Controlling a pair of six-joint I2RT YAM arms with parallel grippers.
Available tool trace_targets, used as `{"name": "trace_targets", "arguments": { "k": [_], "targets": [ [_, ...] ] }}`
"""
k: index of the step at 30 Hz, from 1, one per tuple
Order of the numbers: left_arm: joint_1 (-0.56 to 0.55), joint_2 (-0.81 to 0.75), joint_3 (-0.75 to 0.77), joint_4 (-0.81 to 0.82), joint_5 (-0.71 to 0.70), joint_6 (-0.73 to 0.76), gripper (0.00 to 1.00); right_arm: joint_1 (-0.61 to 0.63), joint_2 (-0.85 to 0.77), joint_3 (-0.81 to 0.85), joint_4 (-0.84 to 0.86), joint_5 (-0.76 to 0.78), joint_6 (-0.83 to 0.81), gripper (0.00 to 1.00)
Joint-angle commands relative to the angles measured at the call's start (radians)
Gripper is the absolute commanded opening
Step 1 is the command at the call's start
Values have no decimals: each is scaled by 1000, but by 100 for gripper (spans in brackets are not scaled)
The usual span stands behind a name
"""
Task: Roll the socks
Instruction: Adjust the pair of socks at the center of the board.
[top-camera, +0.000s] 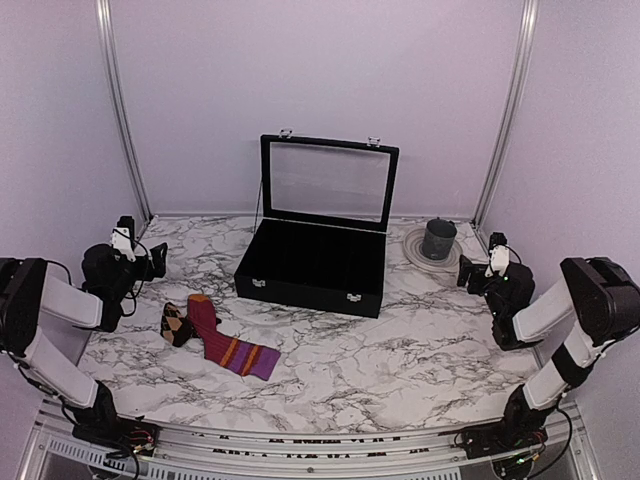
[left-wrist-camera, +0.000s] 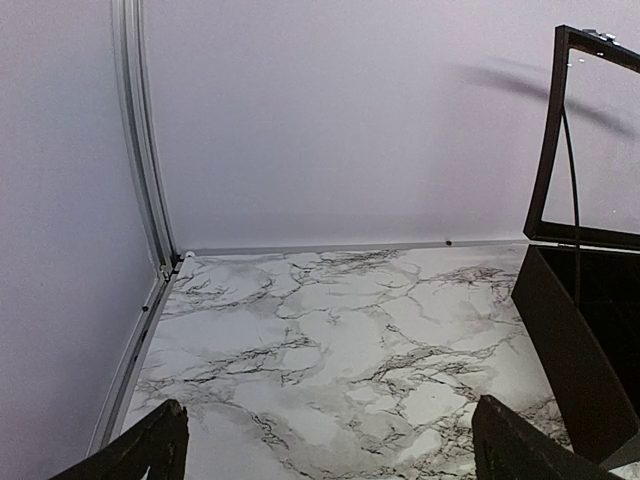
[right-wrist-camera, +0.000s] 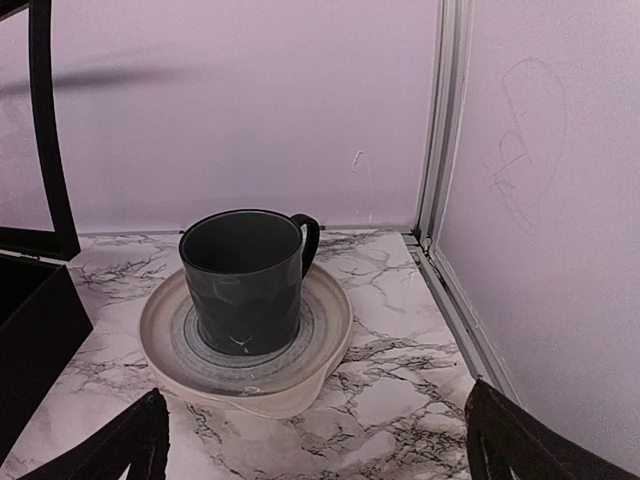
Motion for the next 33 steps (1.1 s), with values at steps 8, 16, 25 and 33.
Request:
{"name": "trace_targets", "arguments": {
  "k": [8, 16, 25, 33],
  "targets": [
    [-3, 1, 14, -14, -6, 1, 100, -2, -1, 17, 12, 0, 6, 100],
    [0, -41, 49, -100, 0, 4, 99, -9, -133, 157, -375, 136, 55, 100],
    [0, -159, 425, -972, 178, 173, 99, -18, -438, 316, -878, 68, 373, 100],
    [2, -229, 523, -1420, 358, 479, 99, 270, -462, 424, -1074, -72, 287, 100]
  ]
}}
